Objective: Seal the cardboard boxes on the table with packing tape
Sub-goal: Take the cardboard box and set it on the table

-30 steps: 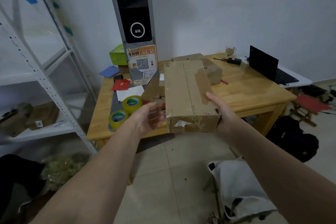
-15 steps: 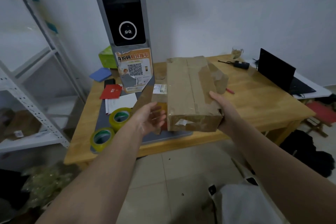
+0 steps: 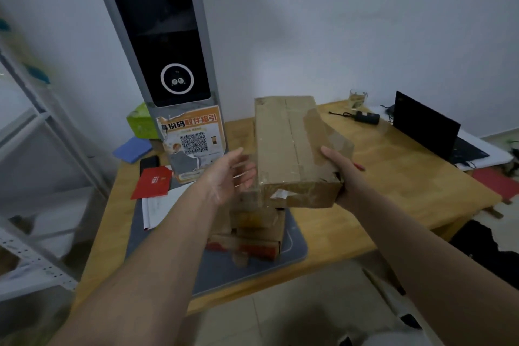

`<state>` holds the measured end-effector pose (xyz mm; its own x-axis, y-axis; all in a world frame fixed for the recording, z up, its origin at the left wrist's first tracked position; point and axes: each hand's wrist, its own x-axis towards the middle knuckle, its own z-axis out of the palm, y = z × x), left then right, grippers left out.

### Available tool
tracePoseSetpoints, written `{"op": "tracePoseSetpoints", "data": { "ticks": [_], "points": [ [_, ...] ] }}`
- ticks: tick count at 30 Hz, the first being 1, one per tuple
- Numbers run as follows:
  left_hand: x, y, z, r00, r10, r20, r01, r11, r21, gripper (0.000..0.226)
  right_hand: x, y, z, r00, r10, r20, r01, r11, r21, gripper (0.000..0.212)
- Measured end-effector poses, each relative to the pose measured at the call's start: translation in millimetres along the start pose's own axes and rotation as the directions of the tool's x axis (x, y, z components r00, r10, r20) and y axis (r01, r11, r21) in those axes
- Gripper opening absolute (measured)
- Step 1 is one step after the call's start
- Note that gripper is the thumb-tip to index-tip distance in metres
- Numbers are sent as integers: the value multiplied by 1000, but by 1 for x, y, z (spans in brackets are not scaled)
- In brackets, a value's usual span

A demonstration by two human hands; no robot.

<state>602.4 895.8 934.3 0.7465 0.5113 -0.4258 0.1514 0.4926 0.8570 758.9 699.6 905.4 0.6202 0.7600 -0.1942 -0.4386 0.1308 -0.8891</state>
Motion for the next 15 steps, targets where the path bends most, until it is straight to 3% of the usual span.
{"op": "tracePoseSetpoints", "data": {
  "ticks": [7,15],
  "points": [
    [47,16,5,999,-16,30,15,1000,23,25,36,-10,-2,993,22,-118,-24,1000,-17,53],
    [87,28,6,998,-36,42,37,999,-26,23,80,-22,-11,997,18,-70,-17,1000,18,51]
  ]
}}
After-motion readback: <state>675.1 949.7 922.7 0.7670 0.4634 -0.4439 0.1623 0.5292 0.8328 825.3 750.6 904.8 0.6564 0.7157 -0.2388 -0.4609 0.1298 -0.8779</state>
